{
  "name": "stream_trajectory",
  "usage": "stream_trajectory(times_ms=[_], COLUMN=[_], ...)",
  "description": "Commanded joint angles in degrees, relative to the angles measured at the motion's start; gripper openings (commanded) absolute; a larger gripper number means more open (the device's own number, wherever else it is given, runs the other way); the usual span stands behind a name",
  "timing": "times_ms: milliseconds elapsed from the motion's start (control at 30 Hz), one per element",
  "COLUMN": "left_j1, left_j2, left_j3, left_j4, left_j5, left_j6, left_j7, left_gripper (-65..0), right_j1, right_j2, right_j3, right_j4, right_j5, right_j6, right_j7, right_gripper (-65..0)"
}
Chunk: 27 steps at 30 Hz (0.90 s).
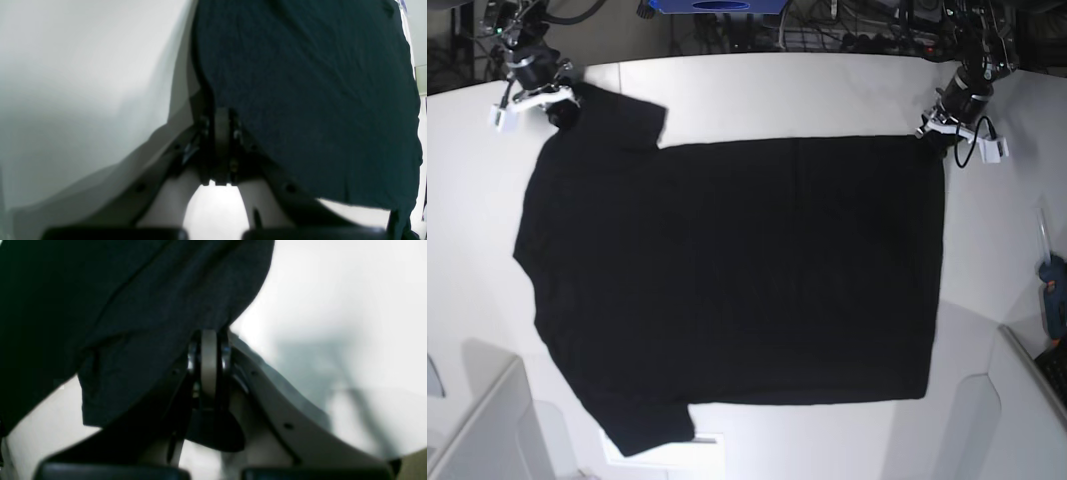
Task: Fold the T-shirt properly
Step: 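Grasp the shoulder corners with both grippers and drag toward the robot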
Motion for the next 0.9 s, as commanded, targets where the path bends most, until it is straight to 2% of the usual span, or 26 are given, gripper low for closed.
stream_trajectory(times_ms=[0, 667, 867], left_j1=[2.1, 16.7, 19.7], left_j2=[-1.1, -3.4, -3.4], left_j3=[-0.3, -0.7, -4.4], left_j4=[1.1, 15.2, 15.3], left_j5=[2.1, 2.1, 2.1], left_j6=[1.2, 1.2, 1.2], left_j7=[2.3, 2.2, 2.3], left_gripper=[-65.0, -65.0, -65.0], right_j1=[-1.0, -14.9, -16.8], right_j2=[0.4, -0.1, -1.2], right_j3=[0.4, 0.5, 0.5], right_j4=[1.8, 14.9, 14.9], right_j5=[0.0, 0.5, 0.5], right_j6=[-0.5, -0.5, -0.5], right_j7=[0.2, 0.2, 0.2], right_gripper=[-65.0, -65.0, -65.0])
